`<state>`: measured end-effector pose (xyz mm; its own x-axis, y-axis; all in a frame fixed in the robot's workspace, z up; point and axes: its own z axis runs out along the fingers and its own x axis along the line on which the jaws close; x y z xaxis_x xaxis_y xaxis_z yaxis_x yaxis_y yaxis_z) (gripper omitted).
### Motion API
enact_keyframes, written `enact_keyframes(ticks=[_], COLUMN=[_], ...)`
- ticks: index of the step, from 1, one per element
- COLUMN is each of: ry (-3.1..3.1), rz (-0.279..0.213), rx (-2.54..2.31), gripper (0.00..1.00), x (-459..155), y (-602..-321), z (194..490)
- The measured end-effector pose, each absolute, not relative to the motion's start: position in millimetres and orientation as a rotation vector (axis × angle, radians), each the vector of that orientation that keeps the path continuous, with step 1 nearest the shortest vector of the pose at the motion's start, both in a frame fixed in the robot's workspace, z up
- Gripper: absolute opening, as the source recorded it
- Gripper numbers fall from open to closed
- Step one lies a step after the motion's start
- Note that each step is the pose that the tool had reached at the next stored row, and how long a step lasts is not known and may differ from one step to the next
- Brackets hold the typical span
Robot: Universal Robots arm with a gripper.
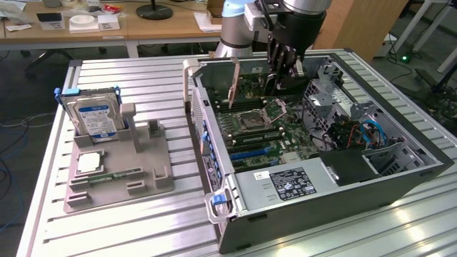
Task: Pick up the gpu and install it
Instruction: 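Insert the gpu into the slot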
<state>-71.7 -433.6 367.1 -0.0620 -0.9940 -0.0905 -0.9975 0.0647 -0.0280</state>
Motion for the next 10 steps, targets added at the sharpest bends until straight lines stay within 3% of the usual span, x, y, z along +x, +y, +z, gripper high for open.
enact_keyframes(ticks=[10], ry=[2.245], rz=[0.069], rx=[-2.105], gripper=[0.28], x=[-71.7], y=[-433.7], z=[360.1])
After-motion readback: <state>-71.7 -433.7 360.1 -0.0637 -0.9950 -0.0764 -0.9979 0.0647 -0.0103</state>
